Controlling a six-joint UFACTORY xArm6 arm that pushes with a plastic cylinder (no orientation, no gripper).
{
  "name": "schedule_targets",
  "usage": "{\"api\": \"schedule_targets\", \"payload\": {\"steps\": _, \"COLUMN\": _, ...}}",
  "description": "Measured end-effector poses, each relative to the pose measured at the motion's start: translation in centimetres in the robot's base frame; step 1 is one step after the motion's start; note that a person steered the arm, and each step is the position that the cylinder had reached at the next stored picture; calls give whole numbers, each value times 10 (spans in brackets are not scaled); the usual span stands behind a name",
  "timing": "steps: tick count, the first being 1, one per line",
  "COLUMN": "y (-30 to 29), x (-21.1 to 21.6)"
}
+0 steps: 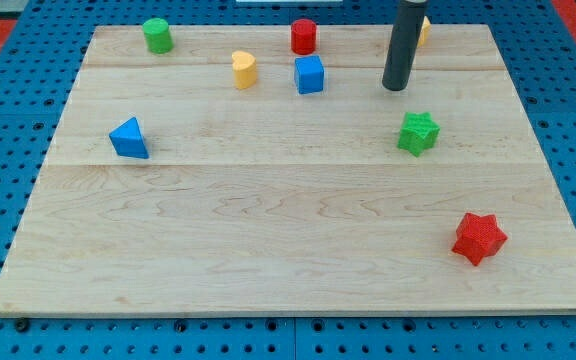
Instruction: Slide the blue cube to the center left
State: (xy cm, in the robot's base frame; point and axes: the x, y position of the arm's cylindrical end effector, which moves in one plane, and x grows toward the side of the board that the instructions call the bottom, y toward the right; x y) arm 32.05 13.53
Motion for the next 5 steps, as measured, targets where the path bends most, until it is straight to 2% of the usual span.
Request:
{"api": "schedule_targets", "payload": {"steps": 2, "y": 1, "x": 20}}
{"api": "schedule_targets", "payload": {"steps": 4, "y": 16, "x": 8}}
{"api": "schedule_targets", "payload": {"steps": 5, "y": -23, "x": 0}}
